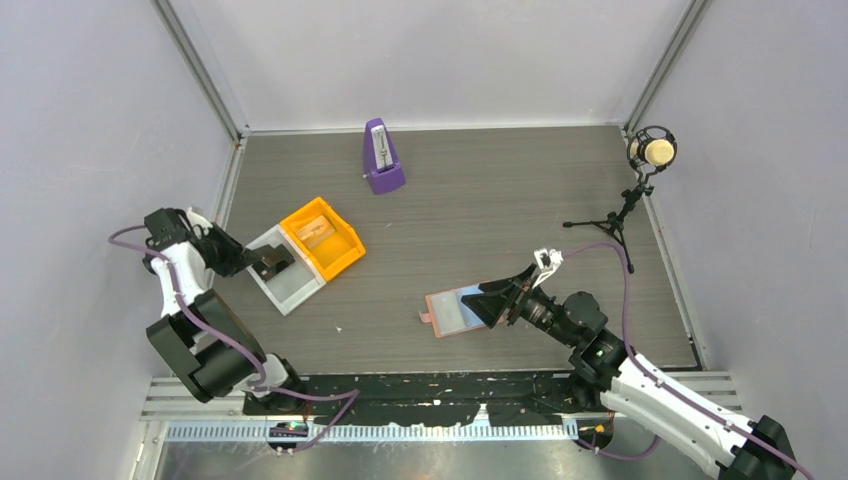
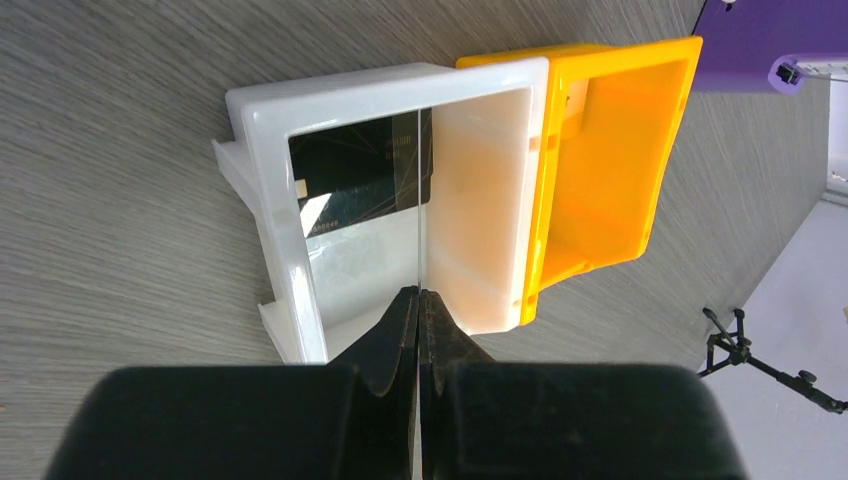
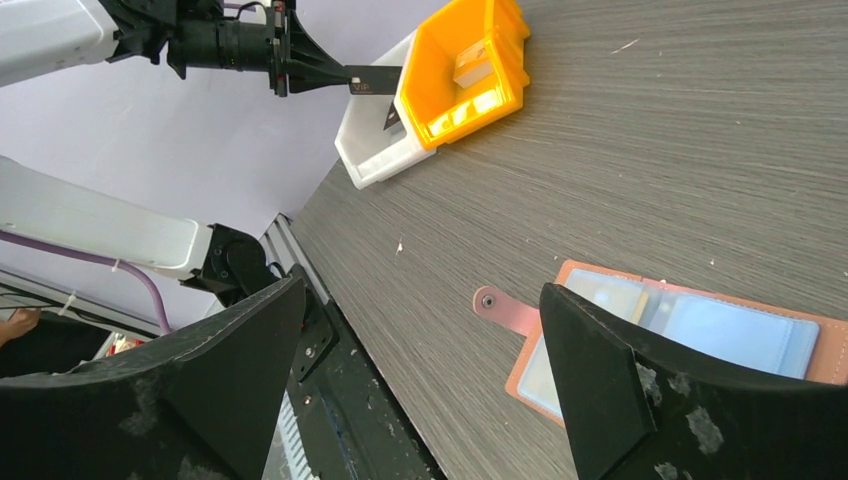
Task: Take the credit cards out of the card holder
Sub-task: Place the credit card in the storage box.
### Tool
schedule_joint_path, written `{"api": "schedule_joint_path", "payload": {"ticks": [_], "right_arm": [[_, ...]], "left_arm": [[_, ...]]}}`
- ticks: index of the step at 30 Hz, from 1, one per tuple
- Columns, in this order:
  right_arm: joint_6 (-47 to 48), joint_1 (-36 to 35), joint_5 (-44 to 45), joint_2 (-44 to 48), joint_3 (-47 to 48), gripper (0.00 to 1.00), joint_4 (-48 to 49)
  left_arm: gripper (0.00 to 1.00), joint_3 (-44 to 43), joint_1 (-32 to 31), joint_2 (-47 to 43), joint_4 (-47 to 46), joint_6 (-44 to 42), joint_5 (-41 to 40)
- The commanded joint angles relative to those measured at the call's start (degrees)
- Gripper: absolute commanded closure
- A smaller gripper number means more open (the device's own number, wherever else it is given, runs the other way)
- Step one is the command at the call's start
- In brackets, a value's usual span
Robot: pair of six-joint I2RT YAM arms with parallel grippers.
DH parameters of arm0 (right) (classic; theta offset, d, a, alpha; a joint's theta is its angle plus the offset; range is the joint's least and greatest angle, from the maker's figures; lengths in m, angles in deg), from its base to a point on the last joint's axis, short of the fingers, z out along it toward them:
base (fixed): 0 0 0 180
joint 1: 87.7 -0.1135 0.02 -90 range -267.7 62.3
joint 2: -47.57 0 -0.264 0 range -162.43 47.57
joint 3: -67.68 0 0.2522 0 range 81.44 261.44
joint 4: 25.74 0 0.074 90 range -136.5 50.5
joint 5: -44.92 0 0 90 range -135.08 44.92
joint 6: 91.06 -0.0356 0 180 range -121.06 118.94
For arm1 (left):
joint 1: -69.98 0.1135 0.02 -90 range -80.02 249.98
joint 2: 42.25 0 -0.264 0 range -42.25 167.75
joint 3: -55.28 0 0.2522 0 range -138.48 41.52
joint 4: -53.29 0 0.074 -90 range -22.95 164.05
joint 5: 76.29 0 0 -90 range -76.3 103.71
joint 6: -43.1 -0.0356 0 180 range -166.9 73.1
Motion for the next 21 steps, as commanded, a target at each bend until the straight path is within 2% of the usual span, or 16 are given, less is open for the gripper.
{"api": "schedule_joint_path", "payload": {"ticks": [1,15,21], "right_arm": [[1.0,0.2,0.2,-1.0,2.9,0.05,2.8],[1.2,0.2,1.5,-0.9,3.4,0.05,2.5],[1.2,0.2,2.1,-1.2,3.4,0.05,2.8]], "left_arm": [[1.0,-3.5,0.5,2.3,0.5,-1.4,-0.4],[1.0,-5.9,0.4,6.4,2.5,-2.4,-1.1],[0.95,-6.9,0.3,7.4,2.7,-2.2,-1.8]]}}
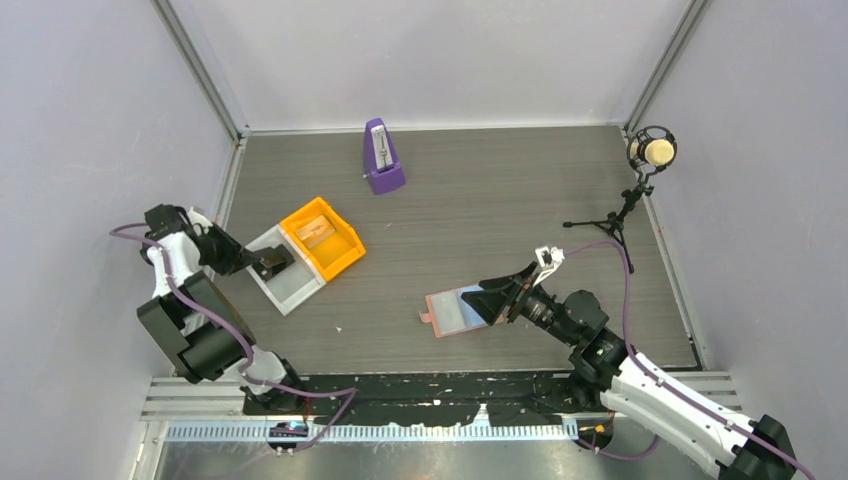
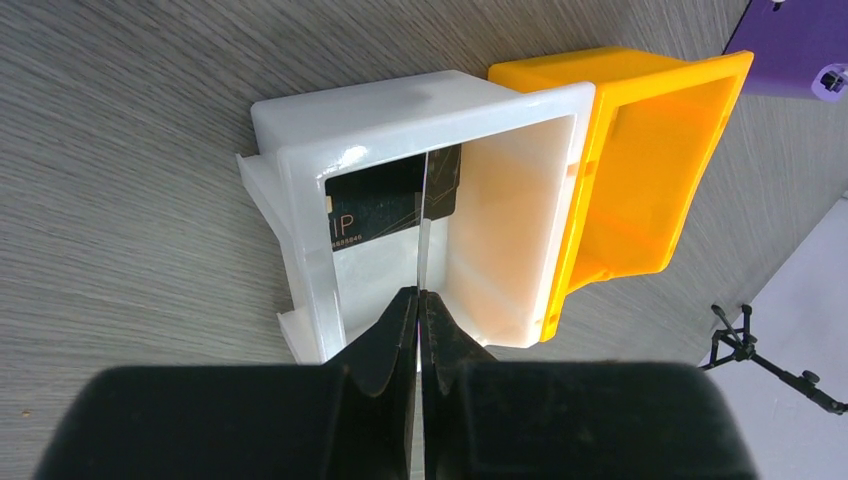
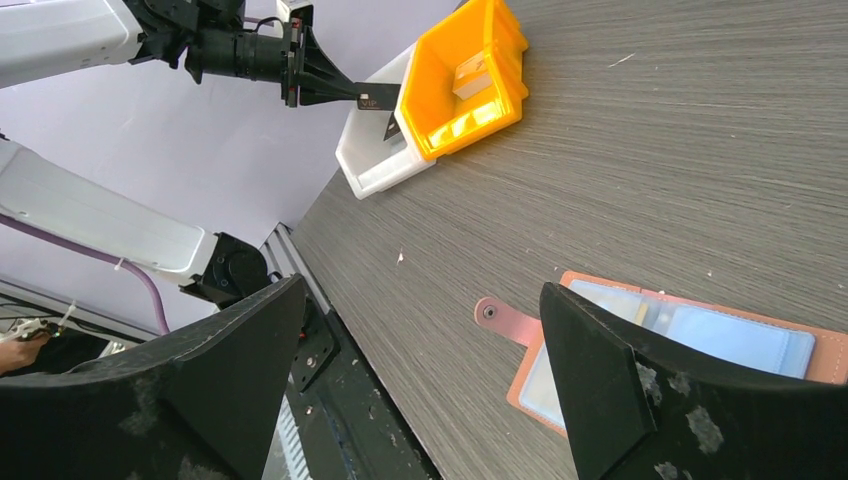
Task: Take the credit cards out of the card holder
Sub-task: Place the credit card in the storage box.
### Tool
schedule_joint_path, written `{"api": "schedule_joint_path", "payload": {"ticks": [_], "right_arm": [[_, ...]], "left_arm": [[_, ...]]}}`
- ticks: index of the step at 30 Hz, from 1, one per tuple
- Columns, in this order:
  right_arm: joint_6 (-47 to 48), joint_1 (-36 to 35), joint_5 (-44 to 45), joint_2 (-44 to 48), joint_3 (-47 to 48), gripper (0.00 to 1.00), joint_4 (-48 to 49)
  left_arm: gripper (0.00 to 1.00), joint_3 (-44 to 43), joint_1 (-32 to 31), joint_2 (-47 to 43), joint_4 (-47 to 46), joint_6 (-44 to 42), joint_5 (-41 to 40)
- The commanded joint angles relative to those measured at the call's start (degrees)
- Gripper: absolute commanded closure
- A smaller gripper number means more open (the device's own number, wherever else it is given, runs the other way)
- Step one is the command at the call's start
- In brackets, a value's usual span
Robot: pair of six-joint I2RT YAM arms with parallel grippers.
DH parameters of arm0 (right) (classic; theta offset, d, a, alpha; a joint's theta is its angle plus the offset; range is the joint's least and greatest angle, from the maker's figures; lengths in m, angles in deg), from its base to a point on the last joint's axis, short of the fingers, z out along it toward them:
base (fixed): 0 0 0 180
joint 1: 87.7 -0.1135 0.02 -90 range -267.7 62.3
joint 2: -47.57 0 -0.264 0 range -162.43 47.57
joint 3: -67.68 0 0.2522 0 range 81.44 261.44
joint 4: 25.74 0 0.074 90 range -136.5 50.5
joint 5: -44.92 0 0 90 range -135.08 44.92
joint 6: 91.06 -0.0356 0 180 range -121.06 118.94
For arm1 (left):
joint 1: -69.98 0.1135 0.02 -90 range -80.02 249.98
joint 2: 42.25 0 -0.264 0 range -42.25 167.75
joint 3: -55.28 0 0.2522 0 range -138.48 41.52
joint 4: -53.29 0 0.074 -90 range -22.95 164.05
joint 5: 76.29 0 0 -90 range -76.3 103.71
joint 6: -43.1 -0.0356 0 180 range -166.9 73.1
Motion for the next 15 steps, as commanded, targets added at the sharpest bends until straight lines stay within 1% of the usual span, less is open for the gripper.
{"api": "schedule_joint_path", "payload": {"ticks": [1,9,15], "right_arm": [[1.1,0.3,1.4,-0.5,2.4,0.05,2.9],[0.6,0.3,1.2,-2.8,2.5,0.05,4.8],[0.4,0.2,1.4,-2.7,2.4,0.05,5.0]], "left_arm": [[0.94,-2.9,0.3,0.6,0.5,-0.7,-1.0],[0.87,-3.5,0.3,2.0,0.5,-0.5,-1.2],[0.84,-4.0,0.1,2.5,0.5,-0.6,-1.6]]}}
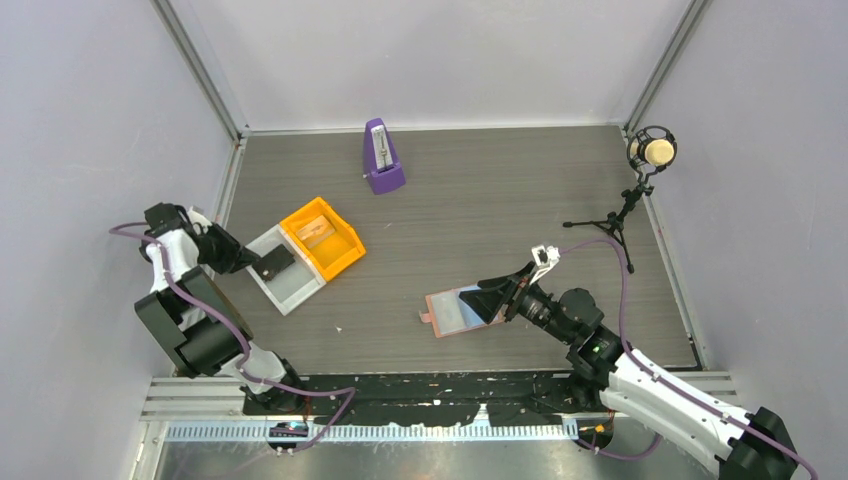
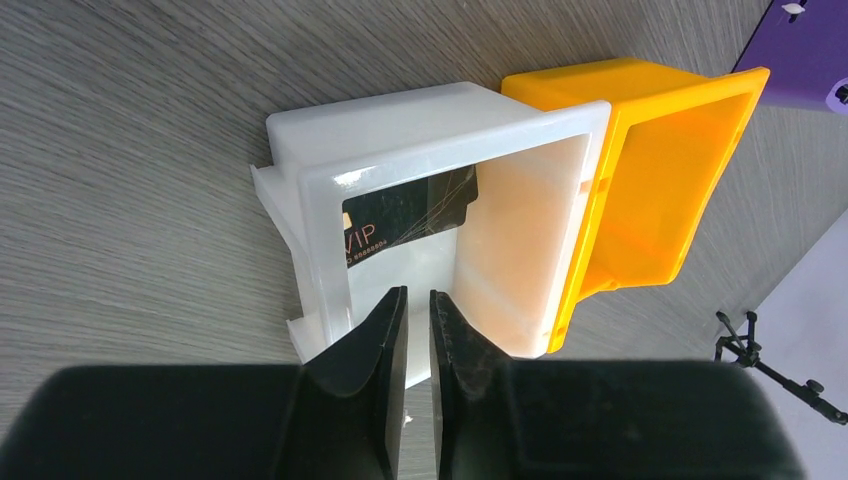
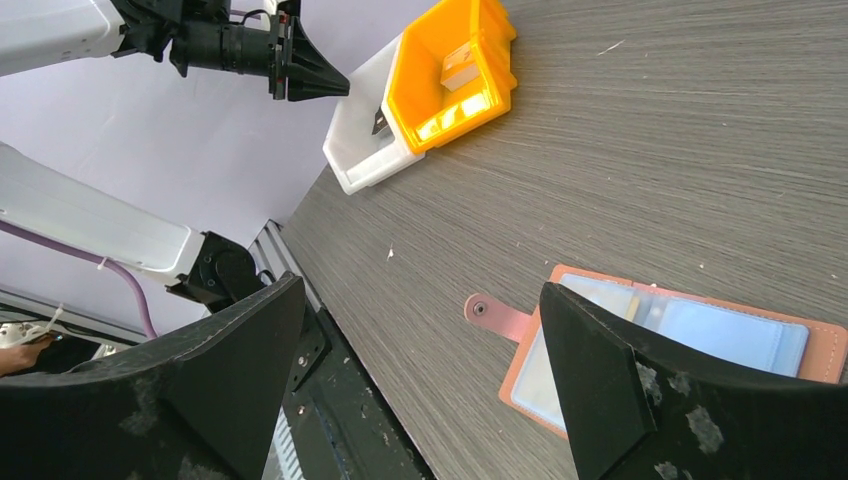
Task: Take the credit cards out of the card holder
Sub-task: Place the credit card in the storage box.
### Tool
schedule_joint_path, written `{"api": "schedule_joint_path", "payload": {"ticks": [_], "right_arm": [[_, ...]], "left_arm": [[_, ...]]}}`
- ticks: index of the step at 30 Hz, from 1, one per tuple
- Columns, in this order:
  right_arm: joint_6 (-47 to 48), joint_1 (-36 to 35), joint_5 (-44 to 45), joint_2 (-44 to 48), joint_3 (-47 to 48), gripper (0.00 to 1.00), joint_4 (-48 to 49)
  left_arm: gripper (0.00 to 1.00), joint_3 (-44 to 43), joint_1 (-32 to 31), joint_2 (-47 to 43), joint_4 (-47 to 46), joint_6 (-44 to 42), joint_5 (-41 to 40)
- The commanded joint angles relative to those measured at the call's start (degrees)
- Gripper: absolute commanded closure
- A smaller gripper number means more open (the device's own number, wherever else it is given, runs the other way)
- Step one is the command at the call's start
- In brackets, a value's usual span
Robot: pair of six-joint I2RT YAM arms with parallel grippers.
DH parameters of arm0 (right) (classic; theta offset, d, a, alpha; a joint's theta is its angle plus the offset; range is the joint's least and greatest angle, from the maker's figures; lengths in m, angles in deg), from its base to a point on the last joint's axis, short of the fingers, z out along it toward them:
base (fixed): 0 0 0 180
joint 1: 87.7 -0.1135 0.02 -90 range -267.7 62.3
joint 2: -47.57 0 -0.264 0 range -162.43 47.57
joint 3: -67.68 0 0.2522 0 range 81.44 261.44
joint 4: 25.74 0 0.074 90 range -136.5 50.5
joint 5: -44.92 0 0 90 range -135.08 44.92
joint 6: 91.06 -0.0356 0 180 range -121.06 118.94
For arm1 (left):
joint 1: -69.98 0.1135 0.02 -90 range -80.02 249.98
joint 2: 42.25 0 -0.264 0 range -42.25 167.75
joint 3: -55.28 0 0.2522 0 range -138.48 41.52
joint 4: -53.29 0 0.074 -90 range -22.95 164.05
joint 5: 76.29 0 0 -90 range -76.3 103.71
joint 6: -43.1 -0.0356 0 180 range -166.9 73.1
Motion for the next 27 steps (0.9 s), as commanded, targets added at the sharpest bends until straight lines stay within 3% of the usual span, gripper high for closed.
{"api": "schedule_joint_path", "payload": {"ticks": [1,8,14,22,27], "right_arm": [[0.4,0.2,1.0,0.4,2.3,0.05,3.3],[0.4,0.2,1.5,2.1,2.0,0.05,1.9],[0.6,0.3,4.5,1.5,3.6,0.05,-3.5],[3.9,0.3,11.0,-2.8,11.1,0.05,-19.5],[4.4,0.3,12.1,-6.9,13.5,0.01,-25.7]], "left_arm": [[0.83,-2.8,0.1,0.6,0.2,-0.6,-0.5],[0.81,-3.5,-0.4,1.0,-0.2,-0.1,0.0],[0.8,-3.5,-3.8,-3.7,-1.2,1.5,-0.6],[0.79,-0.4,-16.0,-15.0,-4.4,5.9,-4.0],[0.77,3.0,-24.7,-21.9,-8.5,7.6,-0.1]]}}
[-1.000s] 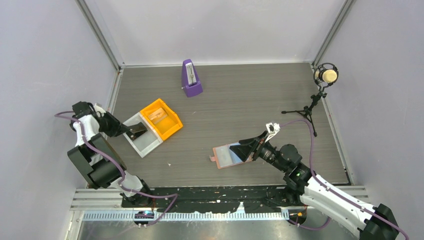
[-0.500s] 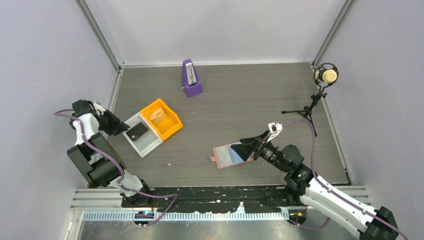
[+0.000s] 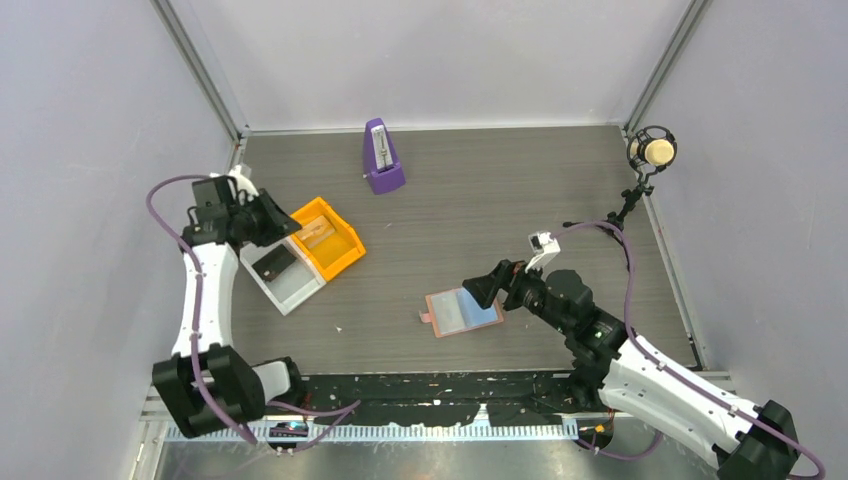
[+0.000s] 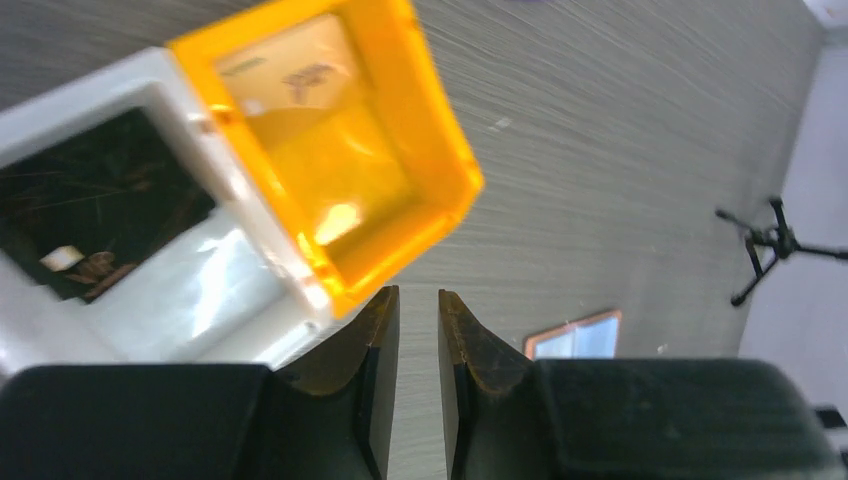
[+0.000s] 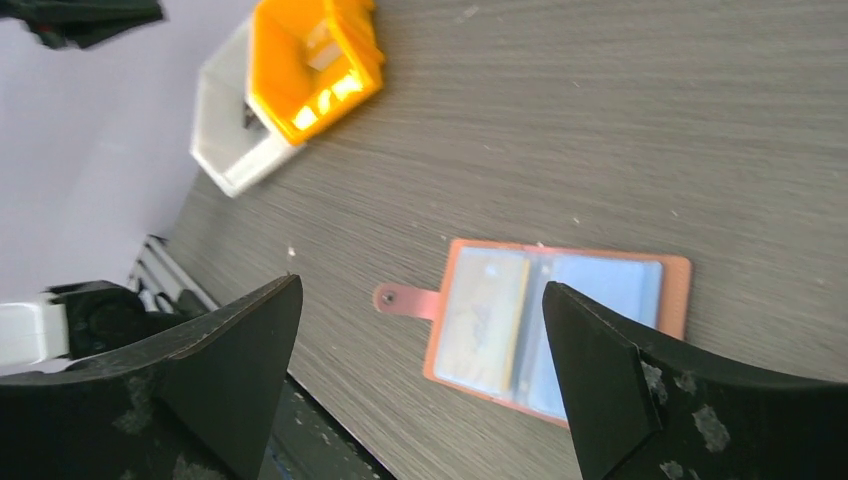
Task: Take the credit cards out of the card holder
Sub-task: Place the credit card in the storage box, then remove the credit card from the card holder.
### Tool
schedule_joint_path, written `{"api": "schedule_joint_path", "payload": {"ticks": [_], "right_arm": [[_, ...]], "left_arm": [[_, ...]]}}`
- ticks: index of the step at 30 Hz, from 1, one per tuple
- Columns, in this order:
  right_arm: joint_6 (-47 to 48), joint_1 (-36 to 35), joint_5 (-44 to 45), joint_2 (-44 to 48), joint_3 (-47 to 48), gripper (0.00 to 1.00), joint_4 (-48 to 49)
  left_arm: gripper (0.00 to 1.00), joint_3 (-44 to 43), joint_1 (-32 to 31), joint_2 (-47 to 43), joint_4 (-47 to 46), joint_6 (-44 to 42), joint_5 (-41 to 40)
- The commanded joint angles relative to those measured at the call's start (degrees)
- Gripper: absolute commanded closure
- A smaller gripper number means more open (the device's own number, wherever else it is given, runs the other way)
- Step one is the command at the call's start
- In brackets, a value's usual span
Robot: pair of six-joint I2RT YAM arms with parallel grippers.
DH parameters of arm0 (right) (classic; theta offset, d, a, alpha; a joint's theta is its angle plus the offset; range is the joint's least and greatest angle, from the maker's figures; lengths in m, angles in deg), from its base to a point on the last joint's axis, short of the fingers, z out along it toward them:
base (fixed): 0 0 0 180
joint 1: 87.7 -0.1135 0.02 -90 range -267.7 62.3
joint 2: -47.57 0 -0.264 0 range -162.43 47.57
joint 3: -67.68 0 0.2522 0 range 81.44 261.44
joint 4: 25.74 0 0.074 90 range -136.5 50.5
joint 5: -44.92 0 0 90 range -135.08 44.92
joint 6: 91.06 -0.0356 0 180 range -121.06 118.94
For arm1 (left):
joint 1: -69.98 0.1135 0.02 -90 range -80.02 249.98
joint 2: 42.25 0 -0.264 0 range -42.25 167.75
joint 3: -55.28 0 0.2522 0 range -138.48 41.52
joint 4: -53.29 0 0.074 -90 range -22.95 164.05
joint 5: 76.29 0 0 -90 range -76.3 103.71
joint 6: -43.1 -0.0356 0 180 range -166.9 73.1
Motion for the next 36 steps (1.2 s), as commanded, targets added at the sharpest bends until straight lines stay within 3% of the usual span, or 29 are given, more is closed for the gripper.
{"api": "schedule_joint_path", "payload": {"ticks": [1,7,12,17,26,30,36], "right_arm": [[1.8,0.3,3.2,-2.9,3.1,0.03,-7.6],[5.8,0.3,3.2,-8.2,5.3,0.14,-13.2],[8.1,0.2,1.8,-11.1,5.4,0.28,-12.8],[8.7,0.2,1.1,-11.4,3.9,0.29,-12.3],[5.5,0.3,1.2,-5.3,0.7,0.28,-11.6],[5.1,0.1,1.7,-4.1,0.7,0.28,-12.8],[5.2,0.1,2.1,-2.5,0.2,0.27,-13.9]], "left_arm": [[0.76,3.3,-6.1,-5.9,-4.8,2.8,3.4],[0.74,8.2,-16.8,-13.5,-3.8,2.9,2.8],[0.72,15.0,-28.9,-19.8,-6.1,6.3,-1.7],[0.66,22.8,-41.9,-23.1,-13.0,12.2,-6.3],[0.59,25.9,-56.9,-10.6,-26.6,16.8,-13.9],[0.52,24.6,-59.6,-3.4,-31.7,18.7,-13.7],[0.51,23.8,-61.4,2.2,-32.6,19.0,-15.0]]}}
